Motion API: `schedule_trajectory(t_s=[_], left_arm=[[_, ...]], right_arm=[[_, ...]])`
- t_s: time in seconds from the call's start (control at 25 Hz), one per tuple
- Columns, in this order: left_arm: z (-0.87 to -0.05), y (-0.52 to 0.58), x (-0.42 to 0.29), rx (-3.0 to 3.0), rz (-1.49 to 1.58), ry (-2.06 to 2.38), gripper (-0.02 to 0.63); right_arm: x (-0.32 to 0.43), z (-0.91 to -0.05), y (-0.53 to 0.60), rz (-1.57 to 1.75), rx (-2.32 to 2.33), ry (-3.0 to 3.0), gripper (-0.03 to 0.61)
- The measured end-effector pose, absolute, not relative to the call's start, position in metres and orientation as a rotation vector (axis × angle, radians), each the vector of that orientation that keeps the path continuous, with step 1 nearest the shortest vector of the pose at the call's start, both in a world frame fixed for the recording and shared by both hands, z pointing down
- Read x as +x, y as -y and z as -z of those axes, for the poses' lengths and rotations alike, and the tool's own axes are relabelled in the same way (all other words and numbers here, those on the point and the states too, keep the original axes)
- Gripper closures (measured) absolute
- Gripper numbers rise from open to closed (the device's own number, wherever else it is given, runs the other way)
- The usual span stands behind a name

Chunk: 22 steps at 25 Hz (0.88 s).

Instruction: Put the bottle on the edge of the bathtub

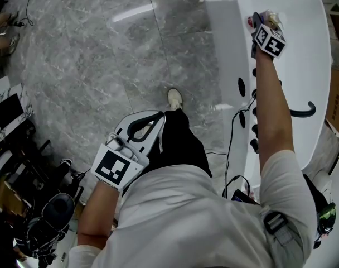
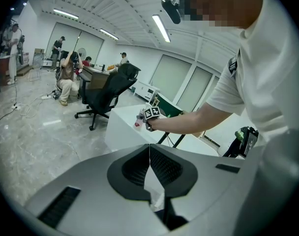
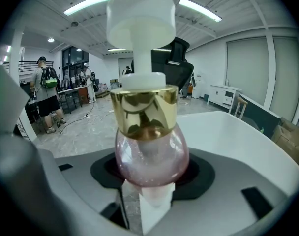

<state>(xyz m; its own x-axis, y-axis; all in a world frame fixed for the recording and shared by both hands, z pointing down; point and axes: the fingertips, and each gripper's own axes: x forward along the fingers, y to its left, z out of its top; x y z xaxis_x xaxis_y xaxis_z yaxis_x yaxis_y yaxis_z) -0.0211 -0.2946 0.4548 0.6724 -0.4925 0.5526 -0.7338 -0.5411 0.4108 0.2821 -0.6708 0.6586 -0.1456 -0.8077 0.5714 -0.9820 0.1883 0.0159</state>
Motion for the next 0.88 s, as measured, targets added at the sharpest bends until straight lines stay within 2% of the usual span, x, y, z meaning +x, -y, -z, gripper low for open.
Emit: schedule_trajectory(t_s=[0.24, 0.88], left_arm=[[-0.457, 0.292, -0.02, 2.259, -0.489, 0.926, 0.595], [-0.442, 0.261, -0.035, 2.322, -0.467, 0.9, 0.595]], right_arm=[[0.282, -0.664, 0.671, -0.547, 1.67, 2.025, 0.288], [0.28, -0.647, 0.614, -0.599, 1.754, 1.962, 0.273]])
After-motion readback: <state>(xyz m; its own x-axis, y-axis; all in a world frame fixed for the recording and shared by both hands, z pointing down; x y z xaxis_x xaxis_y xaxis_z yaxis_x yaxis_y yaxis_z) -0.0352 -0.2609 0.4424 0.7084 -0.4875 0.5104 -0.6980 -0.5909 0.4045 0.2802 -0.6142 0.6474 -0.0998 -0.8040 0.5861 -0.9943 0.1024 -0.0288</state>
